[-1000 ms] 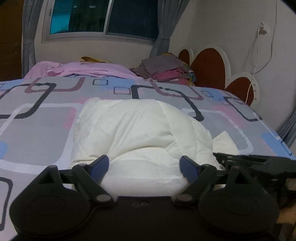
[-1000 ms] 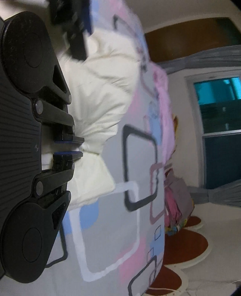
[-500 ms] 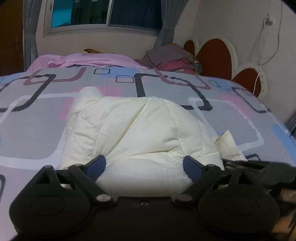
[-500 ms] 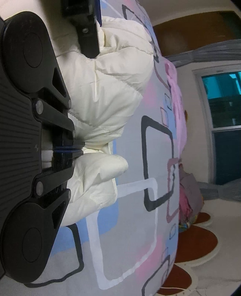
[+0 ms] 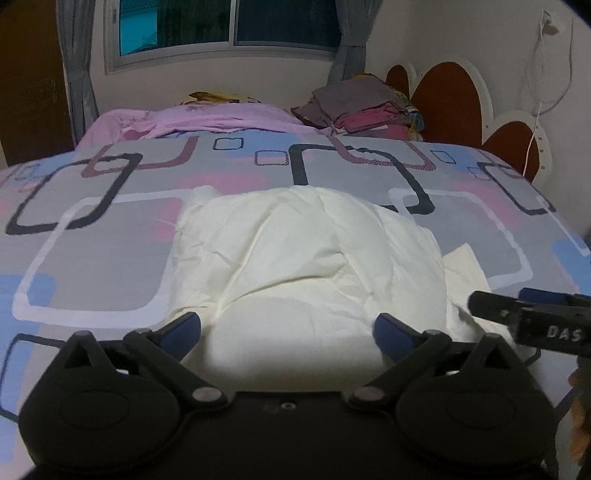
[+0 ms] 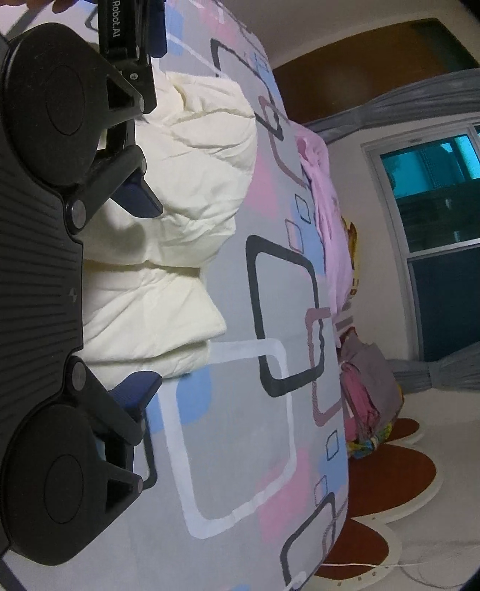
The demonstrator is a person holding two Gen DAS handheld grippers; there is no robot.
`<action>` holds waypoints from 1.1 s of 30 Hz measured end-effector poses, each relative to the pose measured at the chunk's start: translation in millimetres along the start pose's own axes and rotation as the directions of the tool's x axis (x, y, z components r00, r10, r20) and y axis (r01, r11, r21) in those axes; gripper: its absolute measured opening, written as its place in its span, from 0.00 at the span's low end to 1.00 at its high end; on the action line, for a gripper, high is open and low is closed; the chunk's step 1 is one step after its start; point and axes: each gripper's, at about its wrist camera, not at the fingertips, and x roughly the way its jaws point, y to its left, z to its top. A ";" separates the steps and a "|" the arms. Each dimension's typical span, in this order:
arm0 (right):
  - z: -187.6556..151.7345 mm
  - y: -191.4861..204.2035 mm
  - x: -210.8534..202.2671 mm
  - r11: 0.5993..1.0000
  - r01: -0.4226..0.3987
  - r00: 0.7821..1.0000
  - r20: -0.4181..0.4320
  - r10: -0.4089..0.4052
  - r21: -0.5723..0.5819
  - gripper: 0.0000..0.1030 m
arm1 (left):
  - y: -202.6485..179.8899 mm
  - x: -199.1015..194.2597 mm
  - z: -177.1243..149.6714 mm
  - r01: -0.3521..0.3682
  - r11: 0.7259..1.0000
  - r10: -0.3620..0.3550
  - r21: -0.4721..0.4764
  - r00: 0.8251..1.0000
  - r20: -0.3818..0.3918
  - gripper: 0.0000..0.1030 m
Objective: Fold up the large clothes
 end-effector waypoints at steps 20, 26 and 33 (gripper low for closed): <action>-30.3 -49.7 8.0 0.992 -0.047 0.965 -0.253 0.075 0.117 1.00 | 32.9 -6.9 -30.4 0.057 0.991 -0.071 -0.123 0.990 -0.119 1.00; -40.7 -69.4 25.0 0.963 -0.102 0.941 -0.291 0.174 0.248 1.00 | 54.1 9.2 -38.7 0.163 0.961 -0.198 -0.224 0.969 -0.145 1.00; -38.1 -104.3 17.3 0.872 -0.209 0.920 -0.212 0.328 0.442 1.00 | 63.3 21.4 -42.7 0.216 0.943 -0.261 -0.255 0.953 -0.157 1.00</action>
